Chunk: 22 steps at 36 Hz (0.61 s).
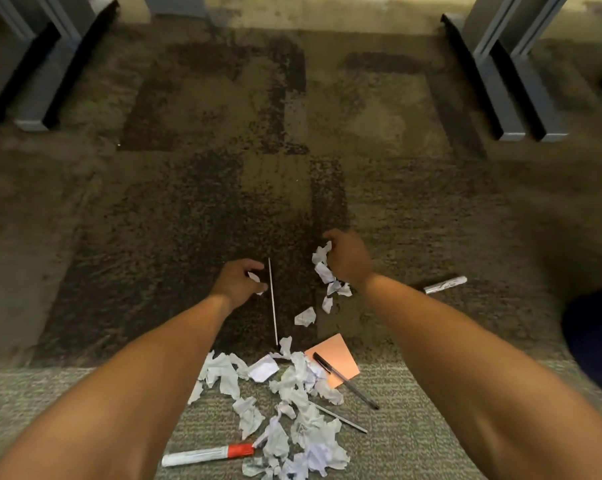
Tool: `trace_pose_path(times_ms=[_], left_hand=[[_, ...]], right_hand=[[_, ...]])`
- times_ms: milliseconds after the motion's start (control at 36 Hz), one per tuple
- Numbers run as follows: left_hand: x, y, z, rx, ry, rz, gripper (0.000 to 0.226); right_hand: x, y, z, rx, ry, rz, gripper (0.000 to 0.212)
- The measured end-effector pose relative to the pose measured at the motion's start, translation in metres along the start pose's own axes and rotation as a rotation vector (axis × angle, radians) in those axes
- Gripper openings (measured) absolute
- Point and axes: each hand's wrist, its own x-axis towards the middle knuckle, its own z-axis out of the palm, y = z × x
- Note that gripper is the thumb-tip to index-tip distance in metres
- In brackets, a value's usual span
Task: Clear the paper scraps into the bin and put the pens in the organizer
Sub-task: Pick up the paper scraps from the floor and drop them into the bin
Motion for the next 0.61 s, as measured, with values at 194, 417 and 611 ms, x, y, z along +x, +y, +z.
trace_pose_path(times_ms=[194, 417, 611], left_hand=[[0.012, -0.021, 0.010, 0.288, 0.098, 0.120, 0.034], [0.012, -0.023, 0.001, 0.229, 0.200, 0.120, 0.010], [0.003, -0.012, -0.008, 0.067, 0.263, 0.152, 0.018]], right_hand=[[0.007, 0.003, 0.018, 0.001, -0.038, 0.006, 0.049], [0.000, -0.001, 0.015, -0.023, -0.065, 0.059, 0.025], [-0.011, -0.009, -0.012, 0.123, -0.053, 0.103, 0.020]])
